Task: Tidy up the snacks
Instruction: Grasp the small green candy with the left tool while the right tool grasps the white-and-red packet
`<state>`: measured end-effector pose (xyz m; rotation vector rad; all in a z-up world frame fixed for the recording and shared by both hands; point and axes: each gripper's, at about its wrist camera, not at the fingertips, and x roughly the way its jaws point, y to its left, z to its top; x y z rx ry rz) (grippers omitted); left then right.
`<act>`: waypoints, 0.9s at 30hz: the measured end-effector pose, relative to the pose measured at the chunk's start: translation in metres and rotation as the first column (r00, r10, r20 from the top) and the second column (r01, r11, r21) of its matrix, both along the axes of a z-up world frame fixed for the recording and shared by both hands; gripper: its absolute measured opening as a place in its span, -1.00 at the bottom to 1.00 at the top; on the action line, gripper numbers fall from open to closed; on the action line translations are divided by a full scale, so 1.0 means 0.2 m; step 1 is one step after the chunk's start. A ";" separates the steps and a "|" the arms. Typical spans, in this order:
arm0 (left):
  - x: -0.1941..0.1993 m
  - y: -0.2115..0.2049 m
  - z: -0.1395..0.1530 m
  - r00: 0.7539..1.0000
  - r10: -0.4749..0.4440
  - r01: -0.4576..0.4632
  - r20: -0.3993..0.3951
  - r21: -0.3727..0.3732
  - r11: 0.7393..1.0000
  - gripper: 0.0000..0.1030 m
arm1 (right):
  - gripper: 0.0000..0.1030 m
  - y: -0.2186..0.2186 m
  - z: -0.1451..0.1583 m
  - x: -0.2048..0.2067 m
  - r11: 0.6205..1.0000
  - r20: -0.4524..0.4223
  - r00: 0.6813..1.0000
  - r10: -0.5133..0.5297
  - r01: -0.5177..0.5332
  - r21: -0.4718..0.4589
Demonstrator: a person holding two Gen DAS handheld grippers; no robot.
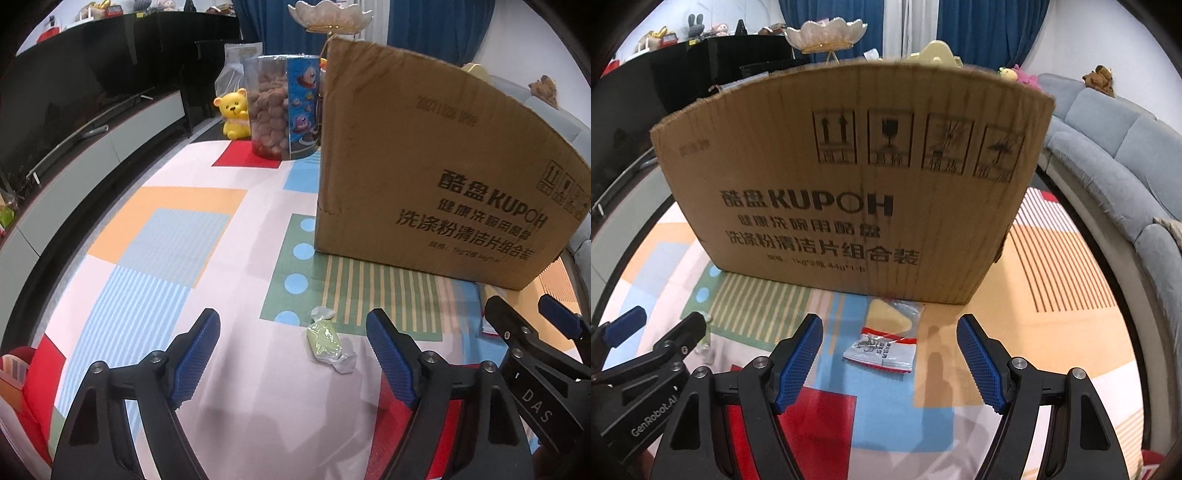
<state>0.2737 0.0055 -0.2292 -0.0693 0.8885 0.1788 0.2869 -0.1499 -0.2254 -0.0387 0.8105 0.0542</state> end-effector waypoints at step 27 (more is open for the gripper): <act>0.01 -0.11 -0.08 0.995 -0.102 0.102 -0.012 0.010 0.995 -0.62 | -0.29 0.06 -0.13 0.12 1.000 -0.057 0.998 0.006 -0.005 0.022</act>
